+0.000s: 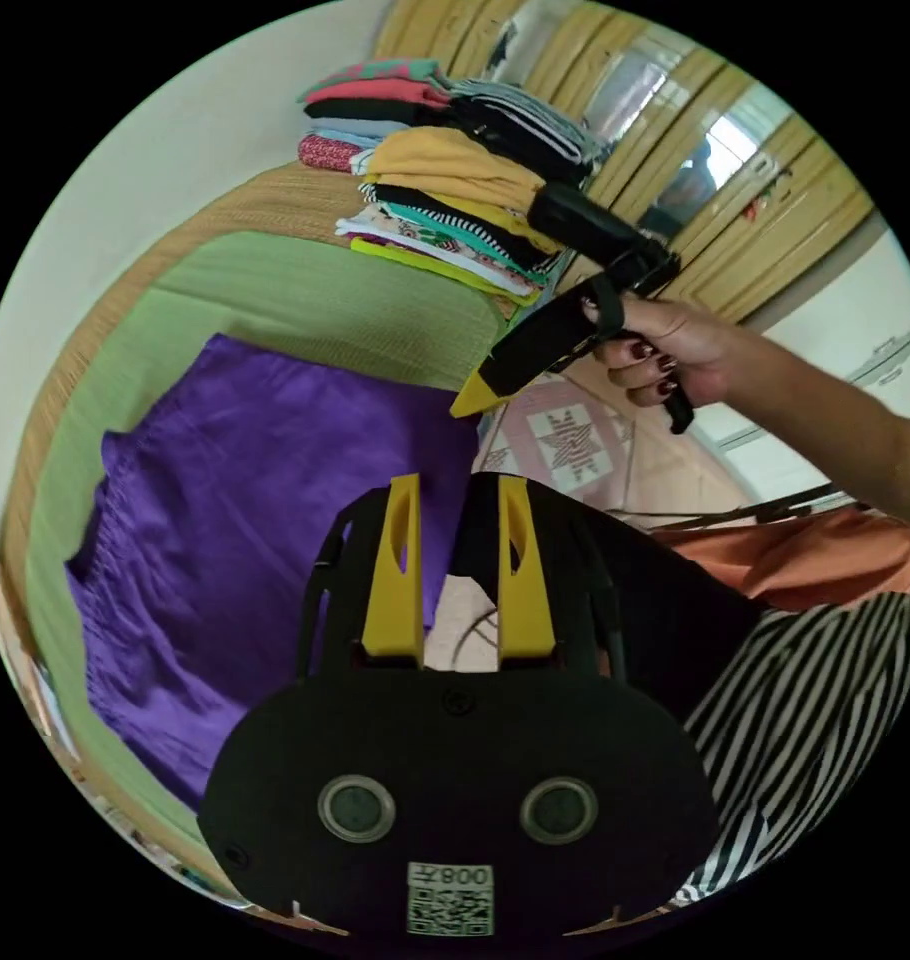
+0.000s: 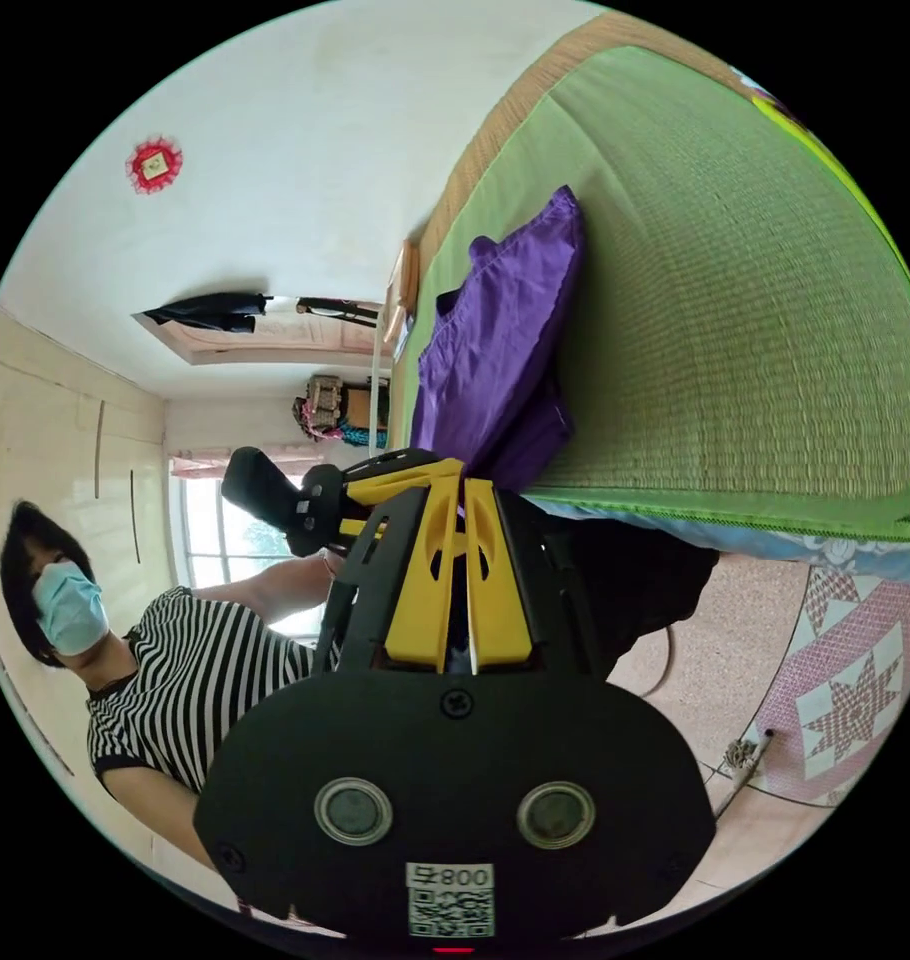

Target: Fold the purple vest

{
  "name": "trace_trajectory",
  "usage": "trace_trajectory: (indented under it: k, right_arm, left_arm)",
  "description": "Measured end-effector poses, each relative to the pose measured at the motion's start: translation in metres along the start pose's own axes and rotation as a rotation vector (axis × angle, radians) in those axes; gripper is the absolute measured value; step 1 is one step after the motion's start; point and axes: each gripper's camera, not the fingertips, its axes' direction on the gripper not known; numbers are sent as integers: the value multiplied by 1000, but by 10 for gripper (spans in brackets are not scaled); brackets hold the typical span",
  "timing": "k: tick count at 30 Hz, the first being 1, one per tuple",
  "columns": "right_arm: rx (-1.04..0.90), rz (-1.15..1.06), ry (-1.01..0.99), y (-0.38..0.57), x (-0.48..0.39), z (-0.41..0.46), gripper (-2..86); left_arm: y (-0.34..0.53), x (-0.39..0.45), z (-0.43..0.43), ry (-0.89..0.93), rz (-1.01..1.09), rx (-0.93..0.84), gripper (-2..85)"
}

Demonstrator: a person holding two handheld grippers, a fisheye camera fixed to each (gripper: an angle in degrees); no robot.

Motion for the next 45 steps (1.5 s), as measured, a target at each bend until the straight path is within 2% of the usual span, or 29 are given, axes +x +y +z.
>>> trace_trajectory:
  k: [2,6,9,12,17,28,33,39,45]
  right_arm:
    - [-26,-31,36,2,-4,-4,7]
    - [-62,-70,57,6,-6,-13,8]
    - [-60,-116,46,10,-5,-34,10]
    - [34,-115,64,14,7,-74,15]
    - [205,11,-45,2,67,-134,73]
    - [225,173,-106,-54,114,-187,124]
    - [181,208,-67,-64,116,-226,117]
    - [163,215,-112,-65,103,-279,59]
    - [179,165,-125,-59,47,-345,12]
  left_arm:
    - [-20,17,8,-115,17,-50,84]
    - [-26,25,3,-168,3,-38,41]
    - [-17,13,-13,-98,-69,23,20]
    - [0,-9,-32,-25,-175,96,13]
    - [34,-42,-54,100,-326,205,9]
    - [57,-53,-57,146,-335,219,7]
    - [64,-56,-47,173,-316,210,7]
    - [87,-65,-46,201,-318,227,7]
    - [139,-85,-65,223,-365,303,7]
